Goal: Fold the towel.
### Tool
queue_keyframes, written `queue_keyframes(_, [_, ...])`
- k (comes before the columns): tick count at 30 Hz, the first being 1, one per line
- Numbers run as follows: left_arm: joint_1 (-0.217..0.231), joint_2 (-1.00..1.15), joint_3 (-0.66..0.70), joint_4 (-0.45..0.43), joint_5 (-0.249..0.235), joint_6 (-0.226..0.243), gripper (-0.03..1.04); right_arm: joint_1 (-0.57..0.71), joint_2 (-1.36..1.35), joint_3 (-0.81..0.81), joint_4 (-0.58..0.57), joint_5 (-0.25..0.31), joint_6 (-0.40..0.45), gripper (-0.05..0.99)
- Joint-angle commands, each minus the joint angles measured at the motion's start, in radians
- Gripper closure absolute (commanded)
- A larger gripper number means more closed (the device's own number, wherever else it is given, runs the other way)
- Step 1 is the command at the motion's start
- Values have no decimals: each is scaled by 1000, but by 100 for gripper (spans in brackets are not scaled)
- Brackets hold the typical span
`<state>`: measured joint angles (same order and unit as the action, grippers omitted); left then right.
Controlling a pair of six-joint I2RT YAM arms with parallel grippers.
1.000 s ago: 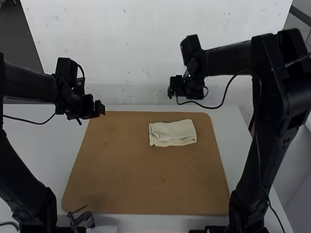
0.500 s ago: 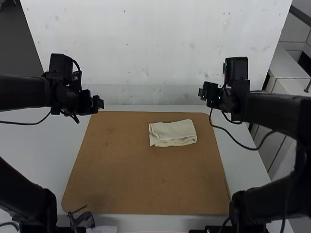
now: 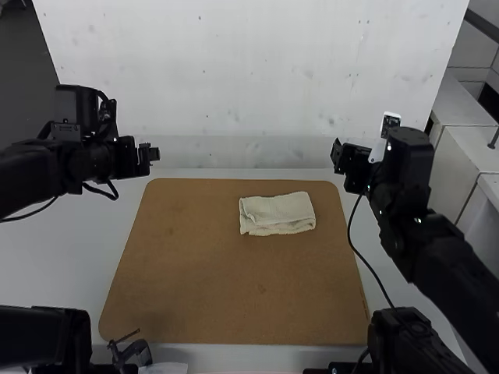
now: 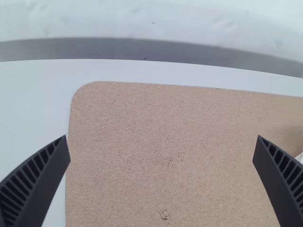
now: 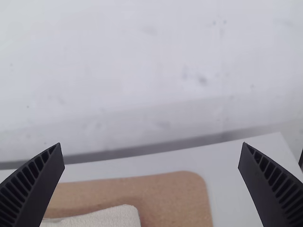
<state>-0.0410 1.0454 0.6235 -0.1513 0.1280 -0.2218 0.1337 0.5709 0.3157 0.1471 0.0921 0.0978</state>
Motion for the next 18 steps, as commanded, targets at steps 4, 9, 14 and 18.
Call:
queue_keyframes(4, [16, -76, -38, 38, 32, 9, 0, -66, -296, -70, -44, 46, -70, -2])
queue_keyframes(9, [13, -87, -45, 50, 39, 7, 0, -111, -431, -138, -47, 38, -109, -3])
queue_keyframes(14, [13, -156, -85, 78, 44, 9, 0, -109, -523, -173, -44, 35, -116, -2])
queue_keyframes(18, [18, -235, -123, 85, 71, 7, 0, -108, -569, -185, -47, 21, -116, -2])
